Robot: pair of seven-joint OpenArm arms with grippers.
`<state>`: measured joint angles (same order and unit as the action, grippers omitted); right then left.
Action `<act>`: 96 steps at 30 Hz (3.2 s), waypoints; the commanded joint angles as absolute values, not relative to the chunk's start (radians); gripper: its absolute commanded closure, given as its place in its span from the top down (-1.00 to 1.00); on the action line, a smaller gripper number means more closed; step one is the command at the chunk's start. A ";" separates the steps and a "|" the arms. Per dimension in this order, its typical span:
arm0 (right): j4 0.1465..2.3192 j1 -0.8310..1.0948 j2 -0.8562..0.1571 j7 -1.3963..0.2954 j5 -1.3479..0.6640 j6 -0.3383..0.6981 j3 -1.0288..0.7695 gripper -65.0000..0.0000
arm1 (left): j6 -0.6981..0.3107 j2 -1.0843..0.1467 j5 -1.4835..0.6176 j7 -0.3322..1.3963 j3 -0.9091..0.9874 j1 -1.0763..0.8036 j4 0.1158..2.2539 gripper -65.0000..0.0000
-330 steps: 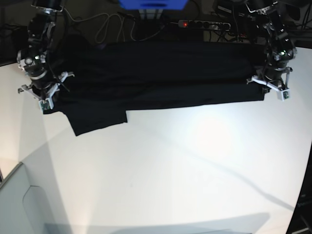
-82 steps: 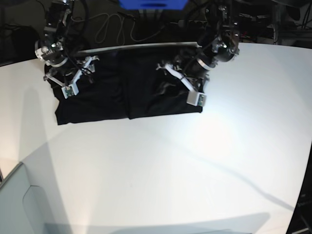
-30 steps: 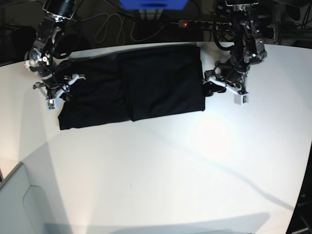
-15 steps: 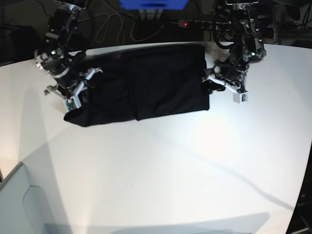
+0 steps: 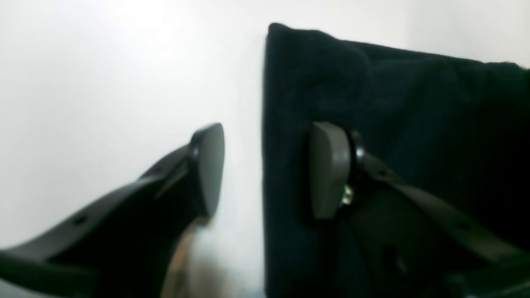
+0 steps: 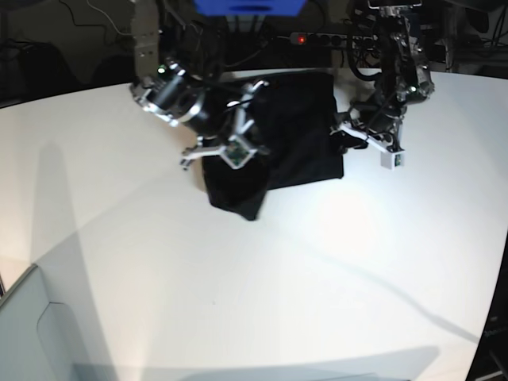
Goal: Fold the T-shirt properly
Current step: 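Grasp the strip end with the right gripper and fold it over the left half, then press the folded bundle flat with the right gripper while the left gripper withdraws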
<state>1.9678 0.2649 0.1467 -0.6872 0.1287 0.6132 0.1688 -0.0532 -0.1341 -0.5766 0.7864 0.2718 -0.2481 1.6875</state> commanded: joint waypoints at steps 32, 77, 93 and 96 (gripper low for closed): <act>1.600 0.045 0.157 -0.590 0.102 0.639 0.430 -1.00 | -0.048 -0.159 -0.591 0.783 0.288 -0.305 1.853 -0.01; 1.569 0.139 0.150 -0.549 0.101 0.641 0.466 -1.00 | -0.056 -0.160 -0.598 0.783 0.894 -0.417 1.900 -0.01; 1.744 0.070 0.091 -0.532 0.104 0.639 0.526 -1.00 | -0.058 -0.163 -0.598 0.783 0.894 -0.440 1.902 -0.01; 1.641 -0.010 0.119 -0.532 0.102 0.639 0.526 -1.00 | -0.058 -0.165 -0.598 0.783 0.894 -0.455 1.905 -0.01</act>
